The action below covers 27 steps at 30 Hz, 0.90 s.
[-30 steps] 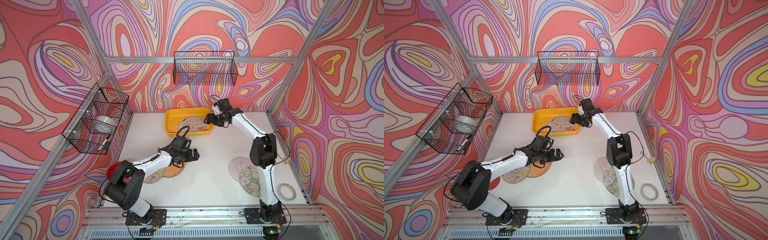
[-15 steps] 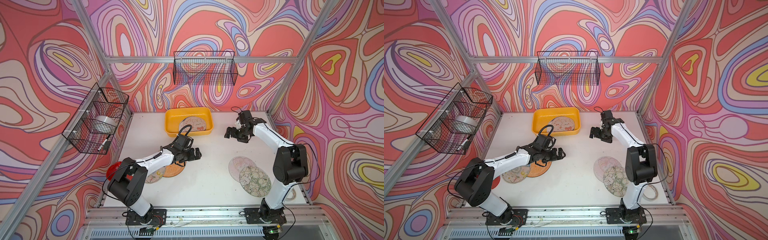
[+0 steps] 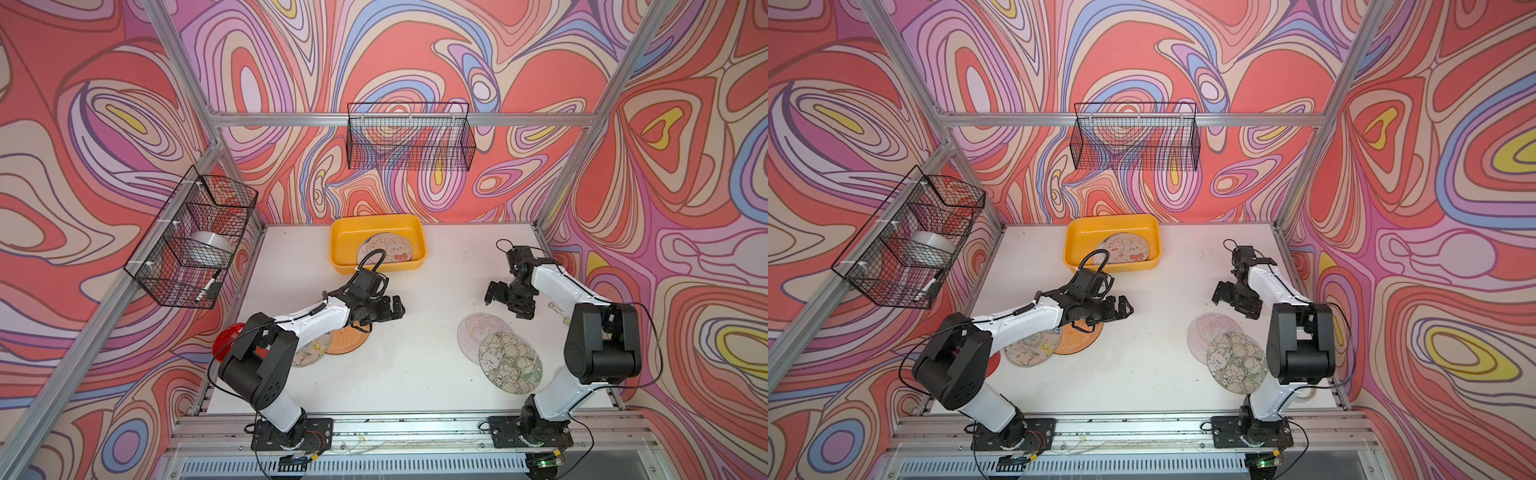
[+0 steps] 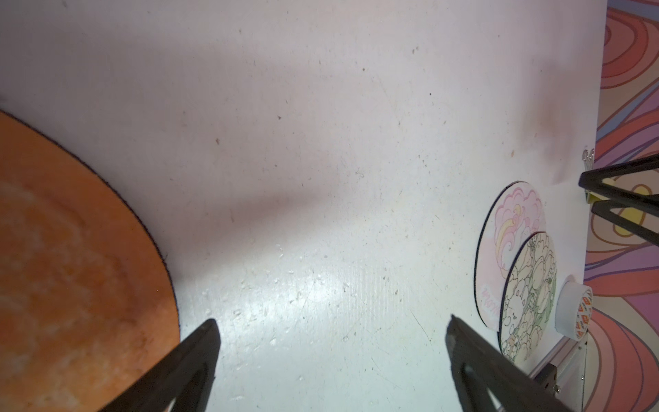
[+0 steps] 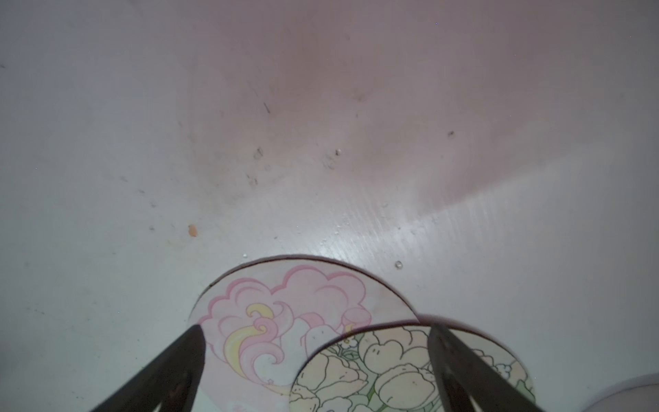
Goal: Put the coasters into the storage box
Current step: Move the coaster to the center of the board.
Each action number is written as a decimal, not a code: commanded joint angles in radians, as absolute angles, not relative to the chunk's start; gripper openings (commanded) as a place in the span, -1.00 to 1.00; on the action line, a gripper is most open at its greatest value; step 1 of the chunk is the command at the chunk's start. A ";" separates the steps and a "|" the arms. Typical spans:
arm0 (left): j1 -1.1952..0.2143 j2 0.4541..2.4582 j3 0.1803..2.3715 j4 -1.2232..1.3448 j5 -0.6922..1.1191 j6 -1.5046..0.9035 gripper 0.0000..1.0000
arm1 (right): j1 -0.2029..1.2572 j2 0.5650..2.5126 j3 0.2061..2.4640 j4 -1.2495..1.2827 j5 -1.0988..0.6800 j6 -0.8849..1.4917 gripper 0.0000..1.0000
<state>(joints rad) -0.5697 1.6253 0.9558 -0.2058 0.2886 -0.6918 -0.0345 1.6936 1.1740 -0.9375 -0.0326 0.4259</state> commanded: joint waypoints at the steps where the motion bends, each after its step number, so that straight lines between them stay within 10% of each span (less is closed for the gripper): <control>1: -0.574 1.640 0.984 -0.209 0.295 -0.680 1.00 | -0.057 1.674 1.137 -0.925 -0.015 0.443 0.97; 27: -0.574 1.655 0.978 -0.196 0.288 -0.686 1.00 | -0.128 1.666 0.949 -0.744 -0.290 0.466 0.97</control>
